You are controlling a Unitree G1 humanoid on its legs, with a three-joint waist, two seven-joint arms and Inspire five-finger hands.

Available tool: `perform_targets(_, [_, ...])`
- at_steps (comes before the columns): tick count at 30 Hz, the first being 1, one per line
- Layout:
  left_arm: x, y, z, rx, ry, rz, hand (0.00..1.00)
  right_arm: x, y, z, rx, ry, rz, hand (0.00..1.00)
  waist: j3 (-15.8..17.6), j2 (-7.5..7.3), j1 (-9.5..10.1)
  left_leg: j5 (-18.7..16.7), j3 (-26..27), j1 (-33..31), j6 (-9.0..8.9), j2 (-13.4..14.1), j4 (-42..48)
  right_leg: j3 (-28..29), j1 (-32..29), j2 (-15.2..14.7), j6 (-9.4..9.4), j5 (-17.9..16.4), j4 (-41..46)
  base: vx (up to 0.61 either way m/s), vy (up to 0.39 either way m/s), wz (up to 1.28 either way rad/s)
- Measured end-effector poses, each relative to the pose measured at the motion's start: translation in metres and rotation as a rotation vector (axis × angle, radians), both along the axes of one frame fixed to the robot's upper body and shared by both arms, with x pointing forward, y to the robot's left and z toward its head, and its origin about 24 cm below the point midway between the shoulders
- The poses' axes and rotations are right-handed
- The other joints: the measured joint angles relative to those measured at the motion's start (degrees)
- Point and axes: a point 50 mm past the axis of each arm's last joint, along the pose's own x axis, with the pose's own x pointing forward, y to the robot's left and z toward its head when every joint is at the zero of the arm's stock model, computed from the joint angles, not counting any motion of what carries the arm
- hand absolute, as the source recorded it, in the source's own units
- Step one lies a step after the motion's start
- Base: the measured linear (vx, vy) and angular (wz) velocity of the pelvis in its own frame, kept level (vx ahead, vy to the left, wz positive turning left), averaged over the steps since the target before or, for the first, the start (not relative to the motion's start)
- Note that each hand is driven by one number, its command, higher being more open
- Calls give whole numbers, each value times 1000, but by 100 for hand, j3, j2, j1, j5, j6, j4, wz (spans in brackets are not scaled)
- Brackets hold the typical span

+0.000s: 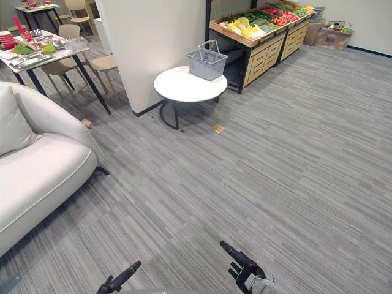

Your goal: Pick vegetable in the basket

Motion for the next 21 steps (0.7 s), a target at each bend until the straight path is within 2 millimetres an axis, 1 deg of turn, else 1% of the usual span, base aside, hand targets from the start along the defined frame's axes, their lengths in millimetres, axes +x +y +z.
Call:
perform_targets(4, [-2, -2, -1, -17, -5, -24, 100, -14, 2, -4, -8, 42, 27, 100, 5, -17, -2, 11, 28, 29, 17, -4, -31, 4, 5, -2, -1, 1, 3, 0, -4, -2])
perform_targets(7, [-5, -2, -1, -8, 4, -54, 100, -20, 2, -6, -15, 69, 49, 100, 5, -15, -8, 11, 66, 39, 17, -4, -31, 18, 6, -2, -3, 2, 4, -4, -14, -5])
perform_targets(16, [-9, -4, -2, -17, 6, -71, 100, -21, 2, -6, -18, 71, 56, 100, 2, -16, -12, 11, 106, 82, 18, -2, -32, 35, 29, -3, -4, 3, 15, -1, -2, 0])
perform_targets(21, [-12, -6, -2, -33, 1, -82, 100, -24, 2, -7, -26, 68, 54, 100, -12, -21, -9, 10, 140, 134, 19, -3, -65, 46, 62, -2, -5, 3, 8, 0, 0, 0])
